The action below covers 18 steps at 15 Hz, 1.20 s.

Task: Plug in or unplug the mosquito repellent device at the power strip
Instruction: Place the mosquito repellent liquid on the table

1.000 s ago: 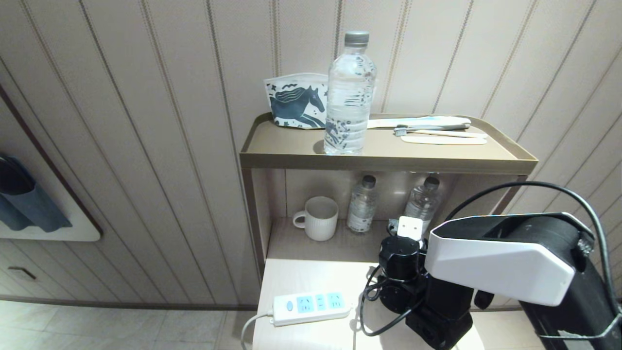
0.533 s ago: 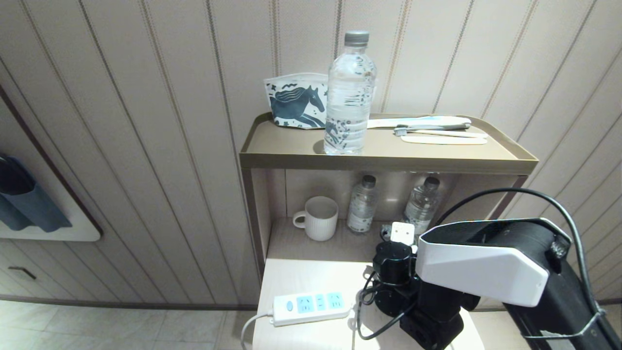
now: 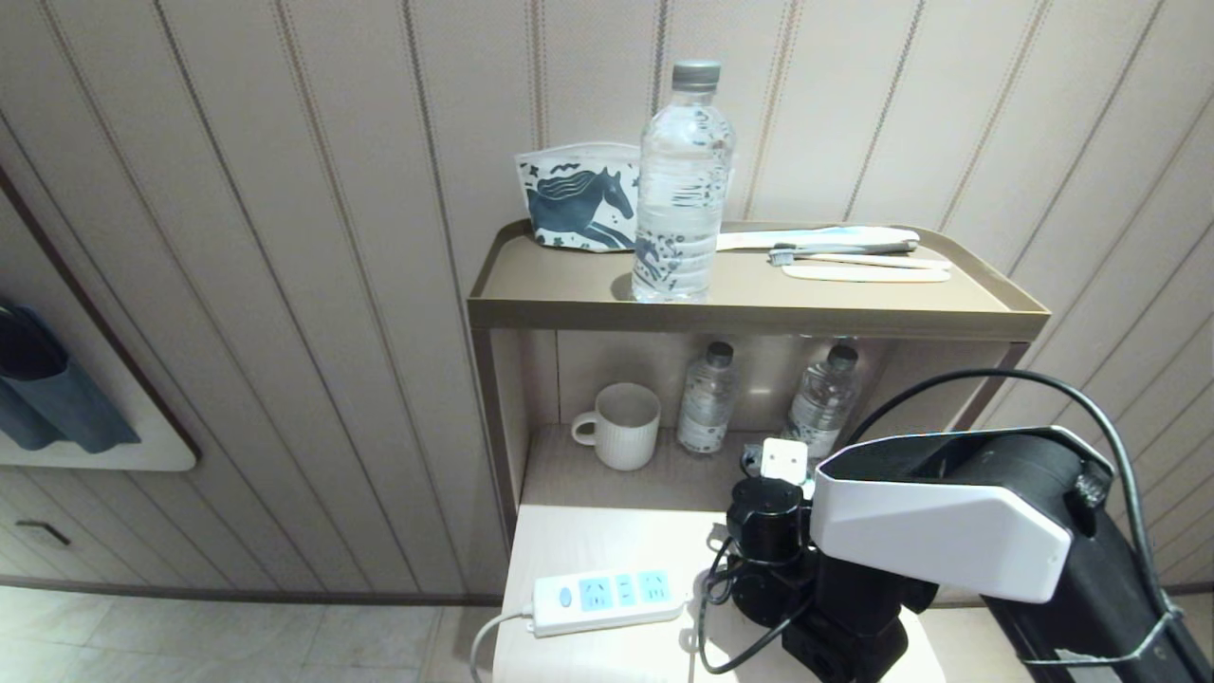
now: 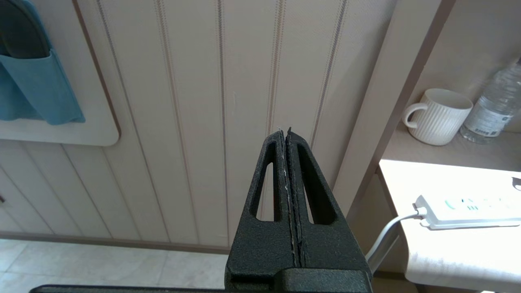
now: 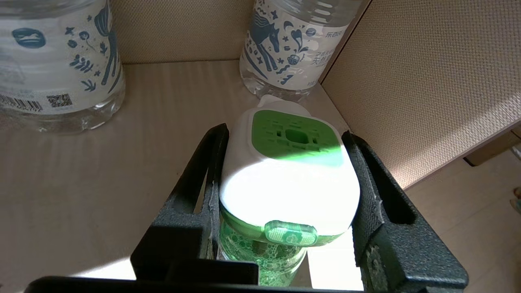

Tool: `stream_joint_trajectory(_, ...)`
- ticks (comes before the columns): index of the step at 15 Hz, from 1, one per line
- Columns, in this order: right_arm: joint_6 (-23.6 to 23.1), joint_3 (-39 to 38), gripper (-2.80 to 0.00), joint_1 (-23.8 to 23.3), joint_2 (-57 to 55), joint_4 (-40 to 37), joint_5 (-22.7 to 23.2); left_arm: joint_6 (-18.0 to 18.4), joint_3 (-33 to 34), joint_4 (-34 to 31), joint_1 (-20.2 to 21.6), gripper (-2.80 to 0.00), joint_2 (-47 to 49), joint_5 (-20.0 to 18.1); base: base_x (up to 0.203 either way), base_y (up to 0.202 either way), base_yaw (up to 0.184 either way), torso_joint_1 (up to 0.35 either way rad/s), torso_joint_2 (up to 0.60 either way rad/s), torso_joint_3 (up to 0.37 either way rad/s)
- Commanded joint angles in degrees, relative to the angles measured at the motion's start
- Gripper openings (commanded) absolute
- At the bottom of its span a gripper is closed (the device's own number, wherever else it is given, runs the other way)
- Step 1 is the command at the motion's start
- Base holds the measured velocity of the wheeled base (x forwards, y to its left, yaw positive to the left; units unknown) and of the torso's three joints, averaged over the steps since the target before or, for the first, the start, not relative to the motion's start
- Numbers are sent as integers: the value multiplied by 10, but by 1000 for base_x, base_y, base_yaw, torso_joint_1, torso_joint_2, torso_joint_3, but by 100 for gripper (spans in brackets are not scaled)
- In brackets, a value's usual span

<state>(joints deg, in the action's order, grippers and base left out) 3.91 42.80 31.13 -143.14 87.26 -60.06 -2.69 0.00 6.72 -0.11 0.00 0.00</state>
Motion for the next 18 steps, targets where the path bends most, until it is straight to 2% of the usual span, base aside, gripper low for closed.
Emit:
stream_joint_trajectory(1, 0, -3, -280, 3, 1, 27, -7, 0, 0, 1, 0, -280, 0, 0, 0, 0, 0, 0, 0, 0)
stream_joint_trajectory(7, 1, -8, -280, 6, 5, 27, -14, 0, 0, 1, 0, -280, 0, -1, 0, 0, 0, 0, 0, 0)
stream_joint_trajectory(8, 1, -10, 0, 6, 5, 27, -16, 0, 0, 1, 0, -280, 0, 0, 0, 0, 0, 0, 0, 0)
stream_joint_trajectory(18, 1, -38, 0, 23, 19, 27, -22, 0, 0, 1, 0, -280, 0, 0, 0, 0, 0, 0, 0, 0)
